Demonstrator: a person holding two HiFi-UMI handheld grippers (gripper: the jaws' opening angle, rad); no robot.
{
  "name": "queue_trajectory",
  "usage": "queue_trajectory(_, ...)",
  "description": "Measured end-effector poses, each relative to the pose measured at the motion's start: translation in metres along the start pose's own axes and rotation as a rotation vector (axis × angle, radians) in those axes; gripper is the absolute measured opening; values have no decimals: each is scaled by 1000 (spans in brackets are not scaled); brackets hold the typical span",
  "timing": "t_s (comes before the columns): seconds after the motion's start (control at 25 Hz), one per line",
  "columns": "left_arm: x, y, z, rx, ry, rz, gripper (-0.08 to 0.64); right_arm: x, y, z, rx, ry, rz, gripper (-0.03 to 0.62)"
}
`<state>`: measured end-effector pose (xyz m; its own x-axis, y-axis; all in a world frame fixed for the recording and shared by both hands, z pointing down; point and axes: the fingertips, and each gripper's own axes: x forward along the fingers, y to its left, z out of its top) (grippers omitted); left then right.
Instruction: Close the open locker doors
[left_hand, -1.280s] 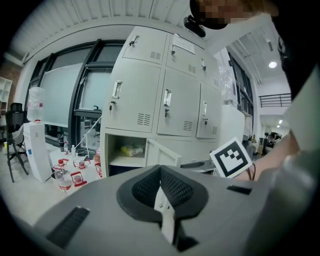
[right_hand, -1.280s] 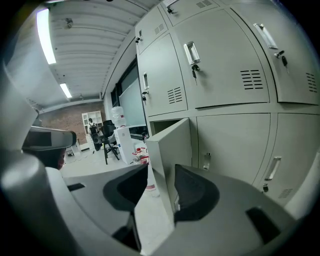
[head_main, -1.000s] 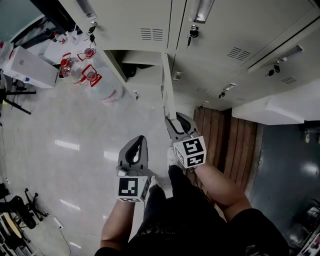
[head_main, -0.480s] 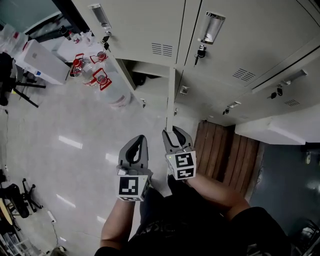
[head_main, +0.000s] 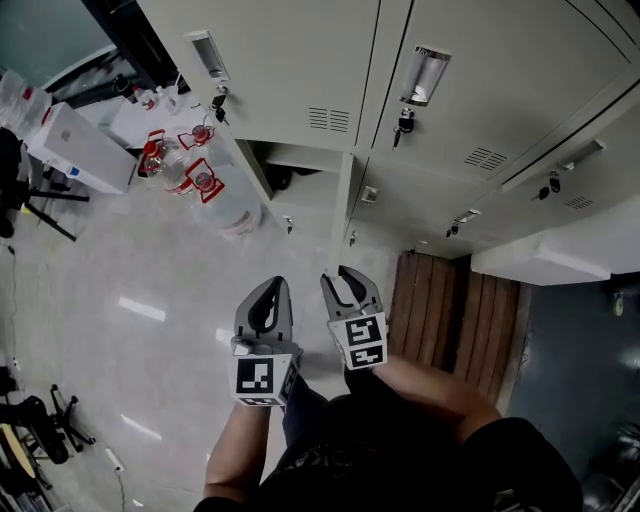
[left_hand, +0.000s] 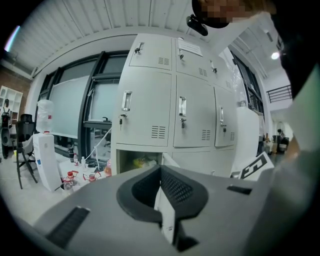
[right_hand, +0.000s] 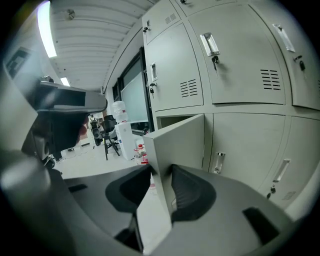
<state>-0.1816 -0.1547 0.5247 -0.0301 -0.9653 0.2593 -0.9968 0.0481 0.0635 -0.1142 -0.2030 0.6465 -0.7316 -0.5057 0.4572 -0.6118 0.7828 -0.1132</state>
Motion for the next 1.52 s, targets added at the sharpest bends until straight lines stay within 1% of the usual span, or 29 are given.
queue_trajectory(0.16, -1, 21, -7, -9, 16, -40, 5, 9, 8, 3, 20, -4, -48, 130)
queue_trajectory(0.32, -7, 41, -7, 10, 24, -93, 5, 23, 20, 11, 38, -3, -92, 134)
queue_trajectory(0.56, -22, 78, -13, 13, 38, -138, 5, 51, 44, 22, 40, -3, -136, 137)
queue_trajectory(0.76, -30, 108, -17, 6, 41, -160, 5, 73, 58, 34, 45, -12, -163, 143)
queue_trajectory(1.28, -33, 165, -22, 37, 46, -187, 5, 130, 79, 63, 2, -51, -186, 126)
queue_trajectory(1.4, -35, 176, -24, 46, 53, -193, 5, 144, 82, 71, -10, -64, -181, 130)
queue_trajectory(1.52, -36, 186, -24, 52, 56, -199, 5, 158, 83, 81, -34, -75, -170, 155)
